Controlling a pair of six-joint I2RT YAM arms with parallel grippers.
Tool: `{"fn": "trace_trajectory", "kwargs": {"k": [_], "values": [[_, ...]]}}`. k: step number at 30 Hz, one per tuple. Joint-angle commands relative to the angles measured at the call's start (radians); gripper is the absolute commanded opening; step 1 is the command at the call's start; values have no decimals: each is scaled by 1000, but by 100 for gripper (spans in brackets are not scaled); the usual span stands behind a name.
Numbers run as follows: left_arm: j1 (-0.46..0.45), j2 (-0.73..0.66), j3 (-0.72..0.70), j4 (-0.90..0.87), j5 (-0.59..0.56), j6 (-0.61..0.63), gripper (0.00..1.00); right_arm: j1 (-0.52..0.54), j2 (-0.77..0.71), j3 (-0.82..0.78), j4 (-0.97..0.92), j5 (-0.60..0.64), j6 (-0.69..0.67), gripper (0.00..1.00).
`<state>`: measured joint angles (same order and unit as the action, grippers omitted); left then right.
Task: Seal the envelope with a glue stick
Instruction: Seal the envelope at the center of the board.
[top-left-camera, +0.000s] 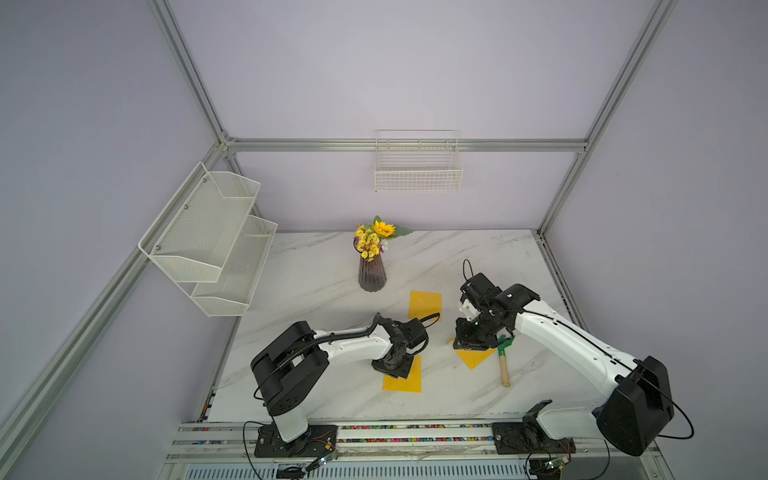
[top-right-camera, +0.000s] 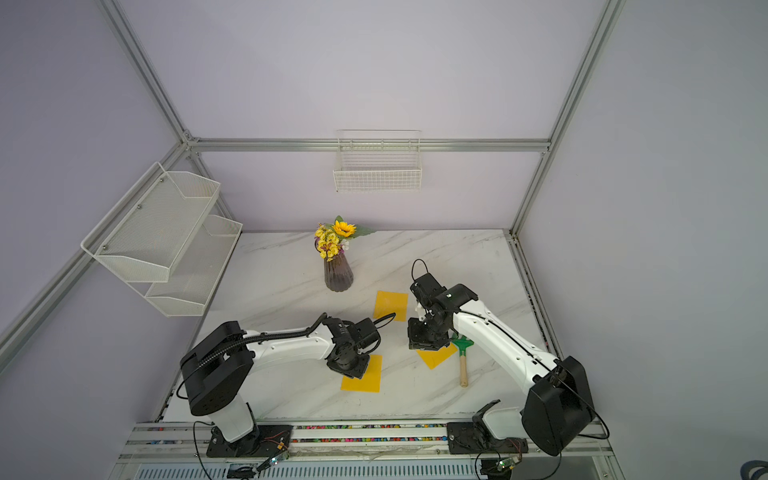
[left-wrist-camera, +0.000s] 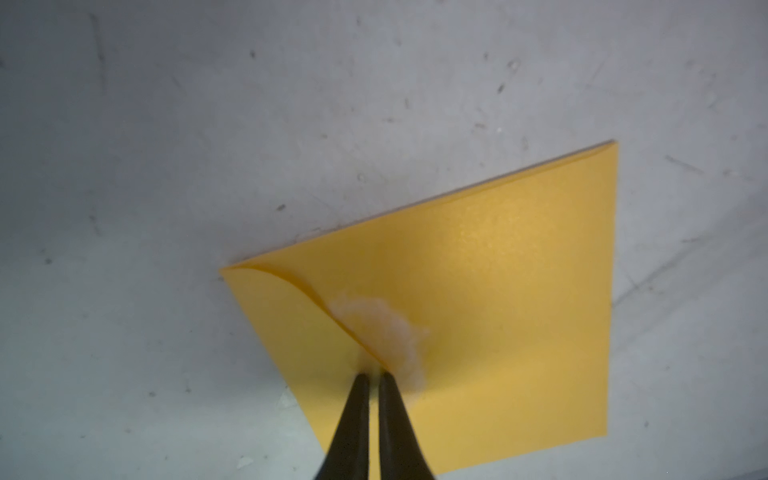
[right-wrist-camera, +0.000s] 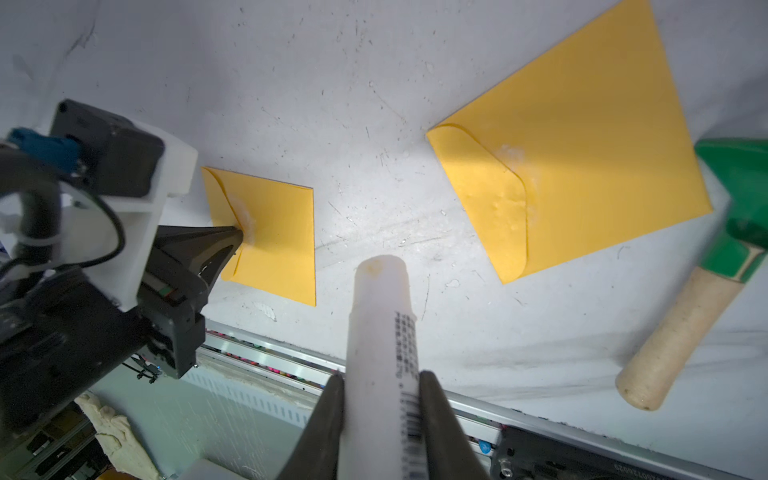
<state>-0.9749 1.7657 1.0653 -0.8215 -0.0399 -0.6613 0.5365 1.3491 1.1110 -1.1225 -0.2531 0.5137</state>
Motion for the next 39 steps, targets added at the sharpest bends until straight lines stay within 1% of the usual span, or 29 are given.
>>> {"fn": "trace_trajectory", "kwargs": {"k": [1, 3, 9, 12, 14, 17, 20, 26, 30, 39], "values": [[-32, 178, -26, -68, 13, 14, 11, -7, -25, 3, -31, 4, -13, 0], [-57, 232, 2, -76, 18, 8, 10, -10, -28, 12, -38, 7, -14, 0], [-65, 212, 12, -87, -19, 10, 12, -14, -27, 9, -42, 9, -24, 0], [-65, 118, 26, -86, -98, 16, 12, -20, -24, 13, -39, 11, -29, 0], [-63, 44, 52, -87, -144, 41, 13, -23, -17, 17, -38, 9, -32, 0], [-47, -36, 91, -103, -168, 58, 16, -23, -11, 19, -37, 6, -33, 0], [-33, -91, 90, -103, -175, 60, 18, -24, -10, 13, -34, 9, -31, 0], [-24, -125, 55, -99, -140, 55, 17, -25, 1, 0, -29, -5, -36, 0], [-24, -115, 28, -82, -117, 49, 15, -26, 6, 7, -30, -3, -41, 0], [-24, -75, -20, 5, -28, 42, 12, -27, 8, -4, -28, -3, -52, 0]]}}
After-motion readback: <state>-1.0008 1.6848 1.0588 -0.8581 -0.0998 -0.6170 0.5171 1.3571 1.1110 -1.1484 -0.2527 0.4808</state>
